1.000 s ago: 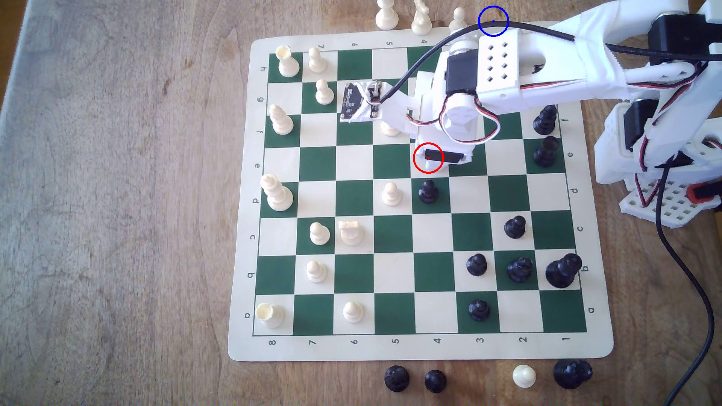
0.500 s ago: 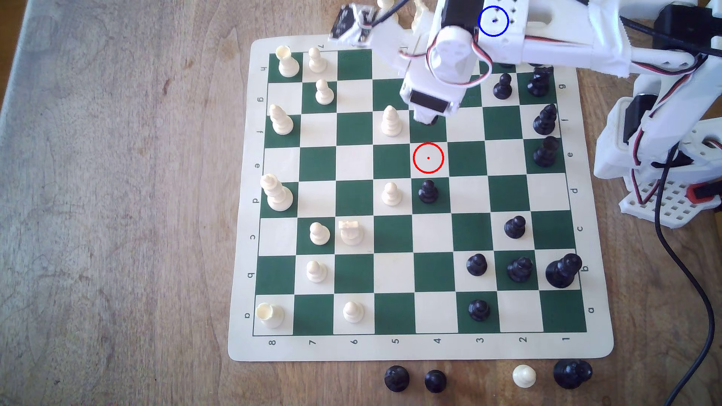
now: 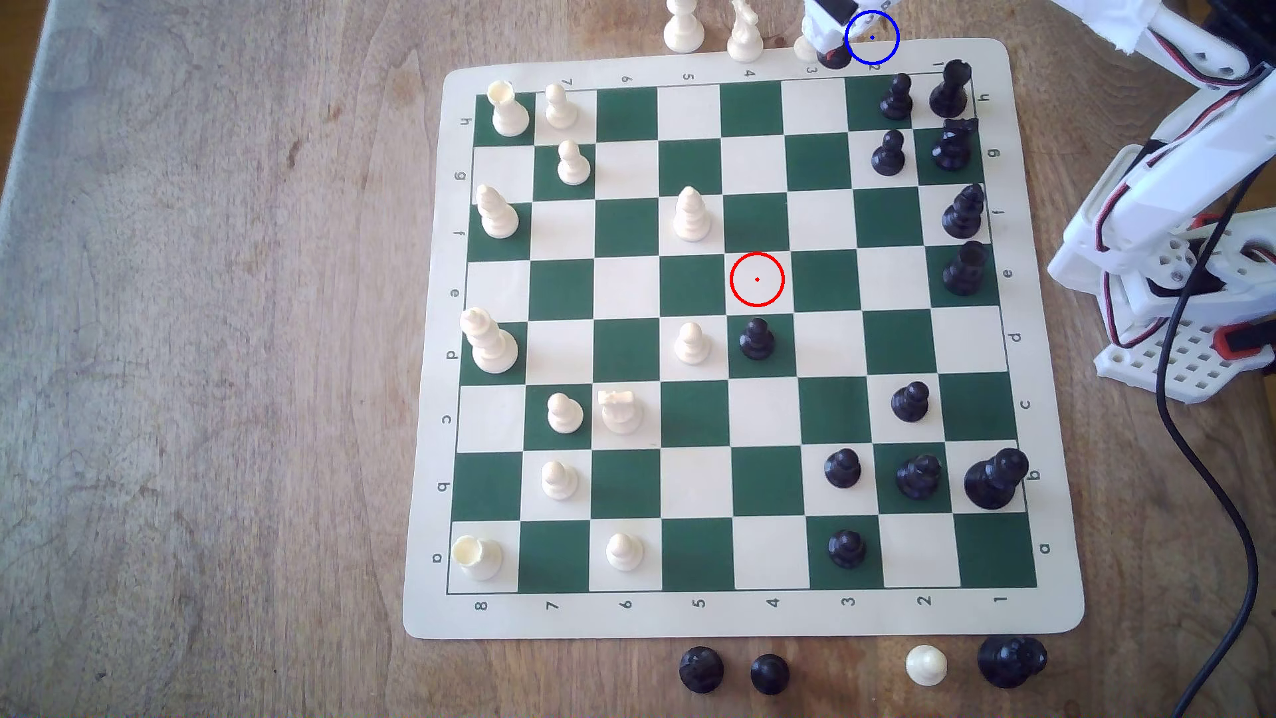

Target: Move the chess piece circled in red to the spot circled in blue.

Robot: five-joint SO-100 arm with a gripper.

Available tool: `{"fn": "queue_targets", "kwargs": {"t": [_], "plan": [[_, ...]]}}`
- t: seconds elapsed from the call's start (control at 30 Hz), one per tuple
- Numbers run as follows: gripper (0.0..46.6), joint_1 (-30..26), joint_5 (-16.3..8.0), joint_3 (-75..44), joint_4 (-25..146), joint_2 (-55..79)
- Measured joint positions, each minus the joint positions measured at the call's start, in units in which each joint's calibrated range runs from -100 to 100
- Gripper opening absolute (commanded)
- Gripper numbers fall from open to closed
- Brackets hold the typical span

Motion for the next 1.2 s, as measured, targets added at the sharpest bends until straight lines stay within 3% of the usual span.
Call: {"fn": "queue_targets", "kwargs": {"t": [0.4,0.6,1.2], "plan": [[0.4,10.03,0.63,2.98,-6.29,2.6],[0.4,9.66,0.93,8.77,-13.15,6.95],[0.4,10.55,1.61,8.77,-20.48,17.34]]}}
